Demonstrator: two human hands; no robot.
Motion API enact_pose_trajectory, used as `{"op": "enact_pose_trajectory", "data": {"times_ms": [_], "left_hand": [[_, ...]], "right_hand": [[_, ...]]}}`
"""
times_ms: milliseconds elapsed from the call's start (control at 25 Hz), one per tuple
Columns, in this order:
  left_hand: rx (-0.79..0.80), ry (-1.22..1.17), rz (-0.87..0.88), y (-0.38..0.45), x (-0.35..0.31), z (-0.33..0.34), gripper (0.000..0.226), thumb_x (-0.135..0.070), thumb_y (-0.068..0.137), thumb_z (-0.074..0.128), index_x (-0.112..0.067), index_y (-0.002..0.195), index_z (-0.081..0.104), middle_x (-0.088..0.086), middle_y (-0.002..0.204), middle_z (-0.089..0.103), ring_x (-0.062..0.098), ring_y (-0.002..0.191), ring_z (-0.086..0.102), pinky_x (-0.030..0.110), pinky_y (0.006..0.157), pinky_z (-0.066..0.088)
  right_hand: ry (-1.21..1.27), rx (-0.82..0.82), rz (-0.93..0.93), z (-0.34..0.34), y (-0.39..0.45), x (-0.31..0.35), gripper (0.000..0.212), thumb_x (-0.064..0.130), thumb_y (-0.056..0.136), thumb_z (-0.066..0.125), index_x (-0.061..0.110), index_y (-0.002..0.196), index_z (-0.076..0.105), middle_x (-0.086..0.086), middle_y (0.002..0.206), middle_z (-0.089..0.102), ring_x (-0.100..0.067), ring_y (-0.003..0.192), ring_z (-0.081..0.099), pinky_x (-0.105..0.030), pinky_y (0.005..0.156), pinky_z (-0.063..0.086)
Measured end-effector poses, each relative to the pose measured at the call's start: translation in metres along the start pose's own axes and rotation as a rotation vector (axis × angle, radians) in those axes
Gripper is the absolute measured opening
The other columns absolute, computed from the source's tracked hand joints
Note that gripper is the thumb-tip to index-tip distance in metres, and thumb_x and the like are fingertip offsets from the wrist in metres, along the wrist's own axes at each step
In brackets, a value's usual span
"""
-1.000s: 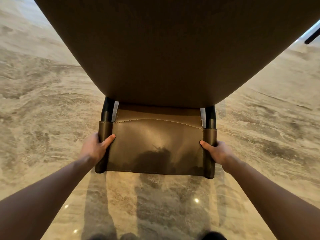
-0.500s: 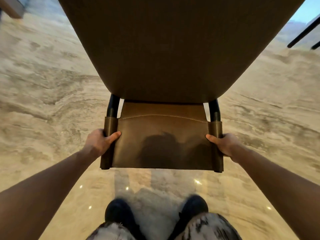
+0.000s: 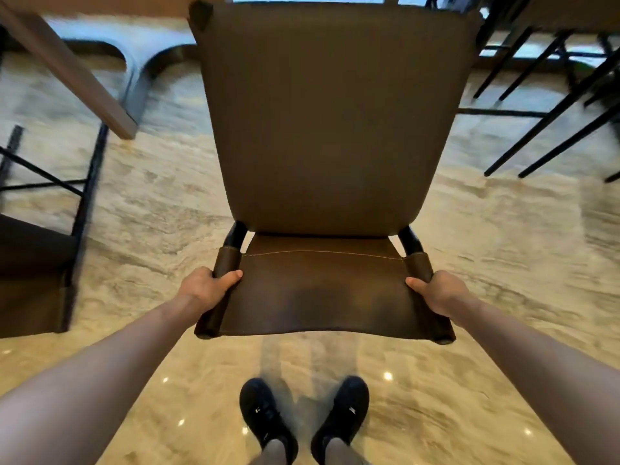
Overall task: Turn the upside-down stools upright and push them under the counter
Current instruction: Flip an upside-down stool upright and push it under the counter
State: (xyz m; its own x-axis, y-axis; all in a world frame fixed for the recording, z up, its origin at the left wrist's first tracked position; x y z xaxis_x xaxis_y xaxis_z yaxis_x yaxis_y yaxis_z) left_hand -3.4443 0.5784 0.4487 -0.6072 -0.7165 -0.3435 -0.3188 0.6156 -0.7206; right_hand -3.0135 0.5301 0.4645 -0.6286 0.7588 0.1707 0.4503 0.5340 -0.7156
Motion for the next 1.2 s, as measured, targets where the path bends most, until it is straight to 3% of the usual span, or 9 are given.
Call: {"op": "enact_pose_trajectory", "data": {"times_ms": [160,320,440,520,680,800,960,1080,1200], "left_hand": [[0.038,-0.14,-0.018,-0.036,-0.067,-0.057,0.044,-0.038,0.088,0.073,0.001,0.101,0.058,0.016,0.087,0.066,0.032,0.075,0.064,0.034,0.06,0.048],[0.076,-0.268,0.004,-0.068,-0.127,-0.093,0.035,-0.019,0.087,0.075,0.006,0.107,0.059,0.02,0.09,0.067,0.031,0.07,0.063,0.032,0.054,0.047],[0.057,-0.322,0.074,-0.085,-0.166,-0.113,0.026,-0.006,0.086,0.07,0.009,0.106,0.062,0.016,0.079,0.062,0.028,0.06,0.056,0.028,0.048,0.04],[-0.031,-0.471,0.125,-0.089,-0.189,-0.13,0.03,-0.006,0.084,0.07,0.009,0.109,0.065,0.017,0.087,0.064,0.028,0.069,0.058,0.027,0.049,0.042],[-0.254,-0.682,0.248,-0.098,-0.228,-0.155,0.027,-0.017,0.08,0.077,-0.014,0.107,0.075,0.005,0.107,0.072,0.02,0.095,0.065,0.031,0.079,0.055],[-0.307,-0.575,0.385,-0.102,-0.256,-0.168,0.006,-0.029,0.081,0.076,-0.027,0.085,0.079,-0.01,0.092,0.075,0.016,0.098,0.068,0.041,0.097,0.054],[-0.401,-0.296,0.527,-0.1,-0.297,-0.19,0.012,-0.035,0.087,0.072,-0.031,0.077,0.074,-0.015,0.082,0.071,0.011,0.089,0.067,0.03,0.08,0.05],[-0.55,-0.101,0.503,-0.092,-0.324,-0.206,0.015,-0.03,0.092,0.063,-0.024,0.088,0.076,-0.006,0.083,0.072,0.016,0.084,0.065,0.031,0.074,0.049],[-0.552,-0.032,0.482,-0.083,-0.35,-0.22,0.024,-0.02,0.092,0.053,-0.021,0.088,0.077,-0.006,0.076,0.068,0.014,0.073,0.06,0.03,0.069,0.047]], "right_hand": [[0.092,0.001,-0.044,-0.085,-0.037,0.035,0.045,0.044,0.097,0.056,0.0,0.105,0.062,-0.012,0.085,0.062,-0.031,0.082,0.06,-0.033,0.067,0.044],[0.322,0.078,-0.043,-0.148,-0.064,0.062,0.024,0.024,0.1,0.045,0.007,0.116,0.049,-0.012,0.078,0.049,-0.021,0.052,0.045,-0.02,0.037,0.036],[0.286,0.041,-0.112,-0.194,-0.063,0.094,0.018,0.016,0.099,0.037,0.009,0.115,0.042,-0.011,0.07,0.044,-0.015,0.042,0.035,-0.015,0.036,0.025],[0.286,0.008,-0.125,-0.217,-0.059,0.117,0.016,0.011,0.098,0.035,0.009,0.109,0.046,-0.01,0.071,0.043,-0.016,0.043,0.037,-0.013,0.035,0.025],[0.25,0.036,-0.095,-0.249,-0.049,0.153,0.015,0.007,0.097,0.033,0.008,0.099,0.048,-0.012,0.077,0.045,-0.016,0.045,0.038,-0.013,0.034,0.024],[0.162,0.015,-0.104,-0.278,-0.042,0.182,0.013,0.006,0.092,0.033,0.005,0.085,0.045,-0.013,0.073,0.046,-0.016,0.041,0.036,-0.016,0.039,0.022],[0.128,0.023,-0.103,-0.303,-0.032,0.212,0.014,0.011,0.09,0.035,0.006,0.086,0.047,-0.009,0.063,0.044,-0.014,0.032,0.031,-0.012,0.037,0.022],[0.147,-0.012,-0.086,-0.321,-0.017,0.232,0.016,0.014,0.088,0.036,0.005,0.089,0.049,-0.014,0.082,0.052,-0.016,0.033,0.036,-0.014,0.036,0.027],[0.152,-0.054,-0.068,-0.339,-0.001,0.256,0.02,0.016,0.085,0.037,0.004,0.09,0.053,-0.015,0.074,0.057,-0.019,0.034,0.041,-0.016,0.039,0.032]]}}
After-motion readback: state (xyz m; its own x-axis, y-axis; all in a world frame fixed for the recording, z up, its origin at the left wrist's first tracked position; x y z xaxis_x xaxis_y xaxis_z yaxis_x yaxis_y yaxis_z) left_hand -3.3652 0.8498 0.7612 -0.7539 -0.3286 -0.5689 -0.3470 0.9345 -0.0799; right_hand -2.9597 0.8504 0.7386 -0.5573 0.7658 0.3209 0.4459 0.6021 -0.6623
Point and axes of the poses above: each hand's wrist, its own y-axis towards the middle knuckle, its own z-axis out of the palm, x = y × z, the point moved 6 cm from there along y, towards the middle knuckle
